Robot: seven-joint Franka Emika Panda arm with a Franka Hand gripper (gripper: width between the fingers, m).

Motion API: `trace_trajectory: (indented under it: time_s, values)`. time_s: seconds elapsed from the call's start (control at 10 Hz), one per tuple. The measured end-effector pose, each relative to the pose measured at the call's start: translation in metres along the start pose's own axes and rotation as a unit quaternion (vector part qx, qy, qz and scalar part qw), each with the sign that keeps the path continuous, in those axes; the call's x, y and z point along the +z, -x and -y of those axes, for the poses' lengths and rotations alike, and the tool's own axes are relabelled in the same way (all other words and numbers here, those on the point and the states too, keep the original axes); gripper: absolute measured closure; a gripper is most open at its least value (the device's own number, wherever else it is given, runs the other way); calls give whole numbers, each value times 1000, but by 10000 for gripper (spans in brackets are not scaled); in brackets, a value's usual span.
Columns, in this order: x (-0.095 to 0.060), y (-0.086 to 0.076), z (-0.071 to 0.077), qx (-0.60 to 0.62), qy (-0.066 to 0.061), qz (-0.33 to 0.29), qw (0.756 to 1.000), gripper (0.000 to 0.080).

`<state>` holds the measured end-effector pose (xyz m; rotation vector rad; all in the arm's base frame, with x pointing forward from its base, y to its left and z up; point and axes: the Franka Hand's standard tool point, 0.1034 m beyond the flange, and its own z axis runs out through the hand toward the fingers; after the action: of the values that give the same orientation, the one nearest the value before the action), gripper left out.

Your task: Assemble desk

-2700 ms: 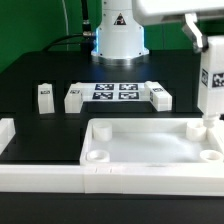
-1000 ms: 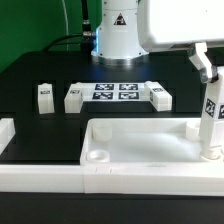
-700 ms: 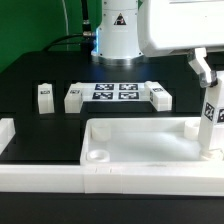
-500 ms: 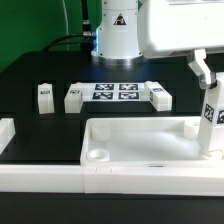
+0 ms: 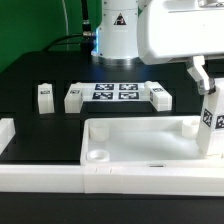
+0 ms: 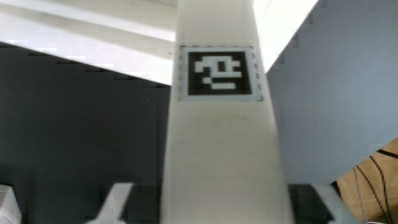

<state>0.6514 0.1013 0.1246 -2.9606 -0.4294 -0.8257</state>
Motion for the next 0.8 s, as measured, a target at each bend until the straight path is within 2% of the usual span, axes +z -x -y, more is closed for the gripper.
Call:
trace_trajectory:
  time_s: [0.1,0.2,0.3,0.4,0.5,0.8]
  values:
    - [0,0,0,0,0,0,1000,509]
    - [0,0,0,0,0,0,1000,327]
    - [0,0,0,0,0,0,1000,212]
    - [0,0,0,0,0,0,1000,212]
    - [-1,0,-4,2,2,2,1000,161]
    - [-10,-8,-8,2,3,0,1000,153]
